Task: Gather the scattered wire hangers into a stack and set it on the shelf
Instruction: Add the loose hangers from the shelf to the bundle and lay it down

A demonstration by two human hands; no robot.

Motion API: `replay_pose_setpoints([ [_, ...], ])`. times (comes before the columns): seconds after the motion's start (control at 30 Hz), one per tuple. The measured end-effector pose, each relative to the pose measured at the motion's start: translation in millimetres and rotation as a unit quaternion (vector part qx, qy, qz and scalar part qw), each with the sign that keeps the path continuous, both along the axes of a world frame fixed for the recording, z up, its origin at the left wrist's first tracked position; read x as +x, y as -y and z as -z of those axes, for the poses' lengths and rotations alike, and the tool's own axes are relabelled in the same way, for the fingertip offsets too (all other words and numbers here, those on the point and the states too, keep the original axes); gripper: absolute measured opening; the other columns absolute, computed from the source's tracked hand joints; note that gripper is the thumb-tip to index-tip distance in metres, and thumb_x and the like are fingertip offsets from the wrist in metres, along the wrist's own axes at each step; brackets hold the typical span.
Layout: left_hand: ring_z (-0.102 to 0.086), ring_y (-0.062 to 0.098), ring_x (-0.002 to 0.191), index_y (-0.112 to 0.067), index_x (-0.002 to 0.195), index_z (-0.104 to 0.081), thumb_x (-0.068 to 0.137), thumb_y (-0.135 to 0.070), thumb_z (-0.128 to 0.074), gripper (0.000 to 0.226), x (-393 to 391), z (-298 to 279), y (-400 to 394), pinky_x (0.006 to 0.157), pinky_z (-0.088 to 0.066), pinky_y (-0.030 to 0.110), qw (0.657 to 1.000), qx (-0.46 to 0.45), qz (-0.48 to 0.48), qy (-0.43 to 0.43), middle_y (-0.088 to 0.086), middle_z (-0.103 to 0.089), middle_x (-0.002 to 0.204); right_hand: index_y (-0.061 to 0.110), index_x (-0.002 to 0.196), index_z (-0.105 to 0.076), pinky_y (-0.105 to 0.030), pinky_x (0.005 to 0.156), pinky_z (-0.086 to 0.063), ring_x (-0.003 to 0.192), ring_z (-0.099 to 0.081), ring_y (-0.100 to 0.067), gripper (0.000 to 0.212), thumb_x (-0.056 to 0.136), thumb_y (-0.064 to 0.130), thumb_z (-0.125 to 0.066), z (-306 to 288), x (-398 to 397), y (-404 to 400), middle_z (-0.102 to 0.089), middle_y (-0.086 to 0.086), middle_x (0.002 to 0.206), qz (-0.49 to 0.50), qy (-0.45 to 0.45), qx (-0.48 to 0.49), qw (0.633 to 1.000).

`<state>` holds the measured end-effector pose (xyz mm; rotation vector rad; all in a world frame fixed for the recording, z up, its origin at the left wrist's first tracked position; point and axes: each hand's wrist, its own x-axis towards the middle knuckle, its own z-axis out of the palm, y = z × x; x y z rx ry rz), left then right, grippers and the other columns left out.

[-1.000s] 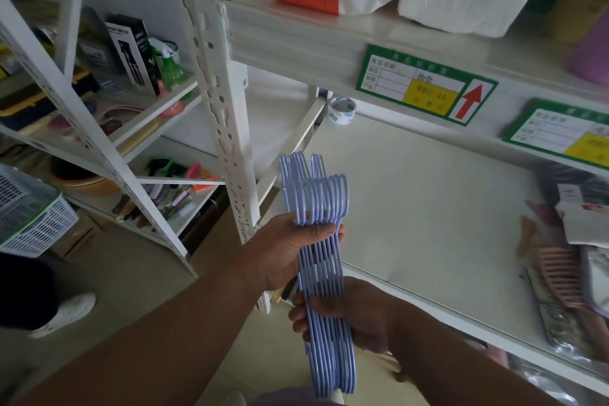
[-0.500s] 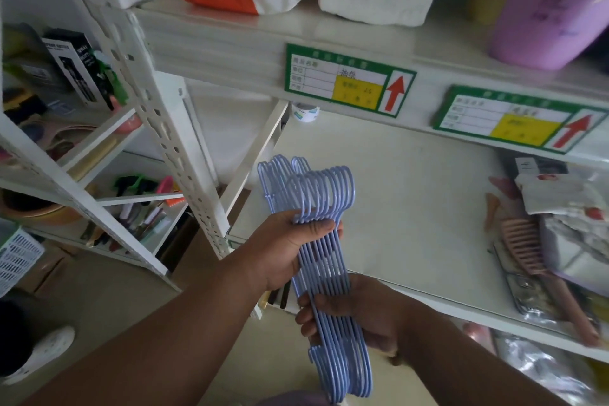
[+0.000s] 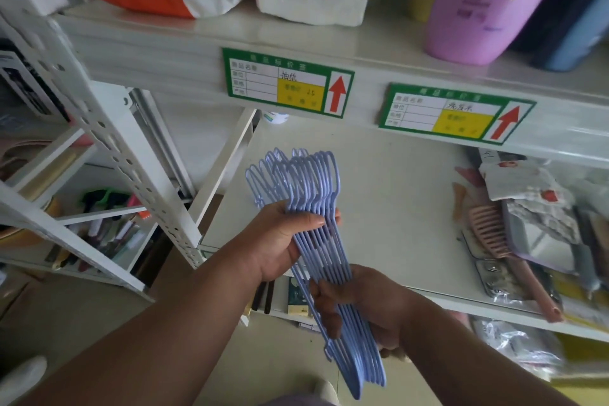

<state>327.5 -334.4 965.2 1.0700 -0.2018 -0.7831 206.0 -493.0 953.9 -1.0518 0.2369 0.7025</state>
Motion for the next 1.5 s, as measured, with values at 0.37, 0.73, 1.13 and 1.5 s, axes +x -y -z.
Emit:
replay_pose_setpoints([
  [0.37,-0.065,0.041,0.115,0.012,0.128,-0.061,0.084,0.001,-0.063,0.045,9.1,-5.5,-7.2,0.096,-0.055,0.046,1.0,0.016,0.015,-0.018,0.032,-0.065,0.124,0.011,0.08,-0.06,-0.028,0.054,-0.026,0.055,-0.027,-0.015,0.027,0.103,0.024,-0.055,-3.7,6.0,-0.1,-0.039,-0.002,0.065,0.004,-0.011,0.043,0.999],
  [0.73,-0.068,0.023,0.08,-0.046,0.159,0.013,0.078,-0.045,-0.069,0.115,43.3,-39.2,-60.0,0.073,-0.06,0.038,0.611,0.669,0.074,0.417,0.004,-0.07,0.1,0.007,0.088,-0.058,-0.026,0.05,-0.029,0.05,-0.035,-0.013,0.021,0.104,0.021,-0.056,1.0,6.6,17.4,-0.04,-0.003,0.067,-0.041,-0.026,0.084,0.995],
  [1.13,-0.069,0.043,0.101,-0.016,0.119,-0.064,0.069,-0.011,-0.075,0.052,78.9,-11.8,-30.5,0.087,-0.059,0.05,0.548,0.507,0.067,0.662,0.019,-0.073,0.113,0.006,0.097,-0.051,-0.025,0.051,-0.032,0.052,-0.032,-0.016,0.026,0.108,0.015,-0.029,-13.9,18.5,39.3,-0.033,-0.003,0.067,-0.139,-0.043,0.173,0.974],
  [1.5,-0.072,0.032,0.088,-0.025,0.101,-0.064,0.081,-0.011,-0.059,0.026,108.3,-13.3,3.0,0.072,-0.056,0.038,0.5,0.58,0.1,0.635,0.005,-0.074,0.097,0.021,0.127,-0.057,-0.053,0.086,-0.064,0.09,-0.079,-0.035,0.059,0.078,0.021,-0.091,-42.5,55.0,88.8,-0.079,-0.013,0.108,-0.066,0.134,-0.365,0.919],
])
